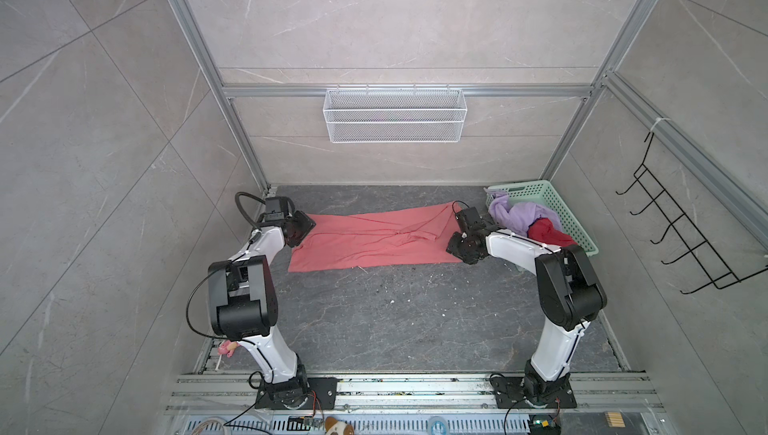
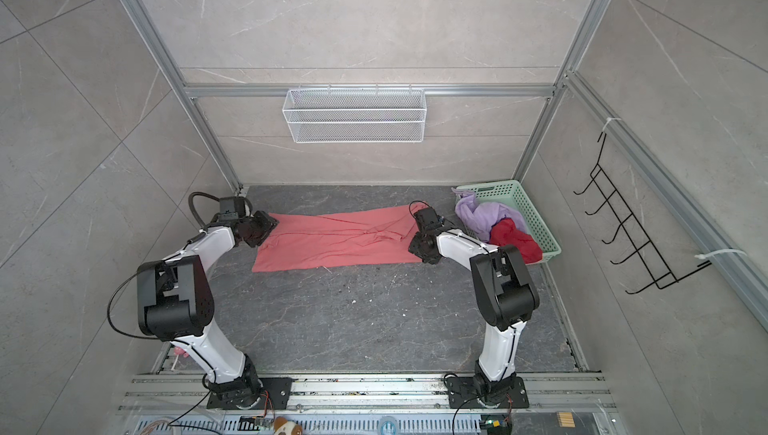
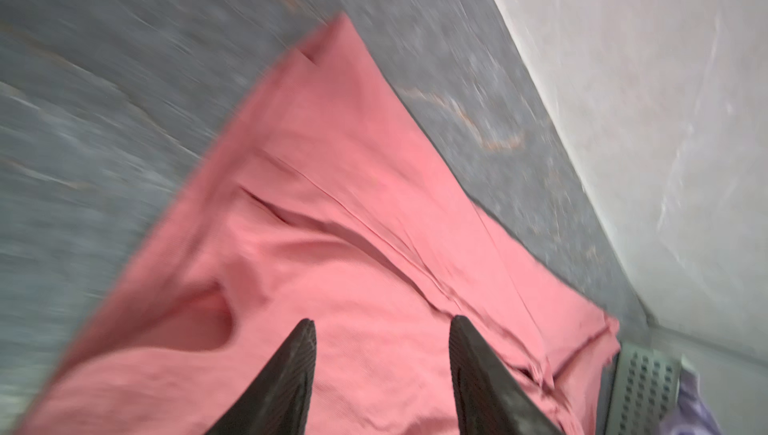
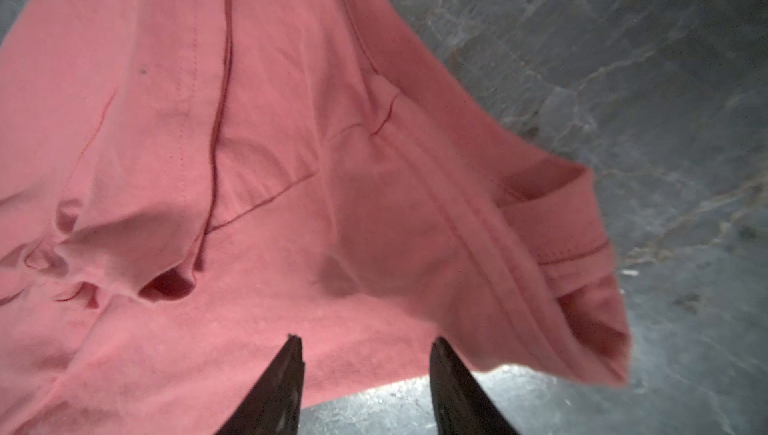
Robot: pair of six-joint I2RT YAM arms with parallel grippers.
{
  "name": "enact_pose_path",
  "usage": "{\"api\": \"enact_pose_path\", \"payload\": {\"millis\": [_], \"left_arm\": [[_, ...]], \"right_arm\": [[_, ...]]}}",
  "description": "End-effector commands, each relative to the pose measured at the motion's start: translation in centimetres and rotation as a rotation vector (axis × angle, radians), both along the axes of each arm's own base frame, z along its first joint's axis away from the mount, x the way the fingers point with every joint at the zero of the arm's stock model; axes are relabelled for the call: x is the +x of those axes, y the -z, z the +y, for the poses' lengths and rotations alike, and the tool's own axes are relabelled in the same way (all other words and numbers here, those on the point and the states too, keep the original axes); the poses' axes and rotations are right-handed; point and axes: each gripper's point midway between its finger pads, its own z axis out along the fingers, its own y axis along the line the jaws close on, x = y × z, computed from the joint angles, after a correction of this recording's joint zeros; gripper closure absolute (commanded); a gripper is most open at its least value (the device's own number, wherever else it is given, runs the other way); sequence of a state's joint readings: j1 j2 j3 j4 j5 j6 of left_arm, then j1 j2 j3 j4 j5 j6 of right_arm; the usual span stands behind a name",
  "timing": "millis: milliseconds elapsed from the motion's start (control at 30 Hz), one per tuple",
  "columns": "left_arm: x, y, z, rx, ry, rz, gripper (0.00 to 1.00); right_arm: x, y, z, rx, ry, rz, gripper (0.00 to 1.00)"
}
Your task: Fold and stack the t-shirts
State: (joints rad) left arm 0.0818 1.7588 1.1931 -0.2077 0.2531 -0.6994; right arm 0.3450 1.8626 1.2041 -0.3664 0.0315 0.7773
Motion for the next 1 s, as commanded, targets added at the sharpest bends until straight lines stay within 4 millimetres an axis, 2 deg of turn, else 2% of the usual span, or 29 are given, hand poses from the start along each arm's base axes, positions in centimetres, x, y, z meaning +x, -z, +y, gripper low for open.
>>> {"api": "enact_pose_path", "payload": {"millis": [0,233,367,467,667,800,967], "left_arm": [[-0.8,1.0,-3.0,-0.038,0.076,0.035,0.45],[-1.0,3.8,-3.9,-0.062,0.068,0.105,0.44],[-1.7,5.4,-2.9,-0.008,0.036,0.141,0.44],[-1.3,6.3,-1.9,0.017,0.012,0.155,0.44],[0.3,7.6,1.7,0.054,-0.052,0.179,0.44],[2.2,7.8,4.8,0.055,-0.100,0.168,0.44],[4.6,6.8,7.9,0.031,-0.142,0.113,0.44]], "right_arm": [[0.1,-0.2,-0.8,-0.027,0.005,-0.011,0.49],[-0.5,2.7,-0.8,0.009,0.037,0.053,0.49],[-1.4,3.4,-1.0,0.020,0.041,0.076,0.49],[-2.2,4.3,-1.3,0.018,0.045,0.114,0.49],[-3.8,5.6,-1.8,0.019,0.081,0.162,0.49],[-4.3,5.9,-2.5,0.006,0.096,0.182,0.49],[-4.7,5.7,-3.1,-0.007,0.104,0.186,0.49]]}}
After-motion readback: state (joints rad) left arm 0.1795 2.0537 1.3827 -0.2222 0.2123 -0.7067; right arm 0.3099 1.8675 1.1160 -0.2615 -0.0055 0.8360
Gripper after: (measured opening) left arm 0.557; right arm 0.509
